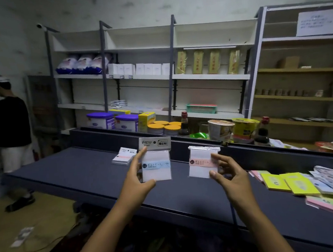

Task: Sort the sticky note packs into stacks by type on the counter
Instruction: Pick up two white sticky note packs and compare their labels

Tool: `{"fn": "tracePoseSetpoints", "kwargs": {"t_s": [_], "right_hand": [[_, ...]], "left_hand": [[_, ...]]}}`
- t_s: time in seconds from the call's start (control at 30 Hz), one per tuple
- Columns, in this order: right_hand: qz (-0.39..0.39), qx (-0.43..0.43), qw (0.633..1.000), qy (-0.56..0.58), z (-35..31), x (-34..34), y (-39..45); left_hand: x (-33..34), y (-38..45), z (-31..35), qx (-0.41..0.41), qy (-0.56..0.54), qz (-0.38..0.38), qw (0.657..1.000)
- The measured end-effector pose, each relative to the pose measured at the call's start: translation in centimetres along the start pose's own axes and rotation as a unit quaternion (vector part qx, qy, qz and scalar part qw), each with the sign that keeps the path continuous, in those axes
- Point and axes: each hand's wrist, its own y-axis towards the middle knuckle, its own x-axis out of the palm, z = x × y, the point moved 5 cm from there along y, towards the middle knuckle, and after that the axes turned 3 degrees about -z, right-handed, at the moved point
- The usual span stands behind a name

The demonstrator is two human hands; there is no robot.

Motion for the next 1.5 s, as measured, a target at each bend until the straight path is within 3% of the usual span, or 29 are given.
{"fn": "tracePoseSetpoints", "kwargs": {"t_s": [0.9,1.5], "right_hand": [[-0.064,-0.017,0.996,0.059,5.6,19.4,14.1],[-0.080,0.052,0.995,-0.019,10.7,34.4,20.8]], "left_hand": [[-15.5,11.4,-9.4,-0.010,0.018,0.136,0.991],[-25.7,22.0,-22.2,-0.037,-0.032,0.127,0.991]]}}
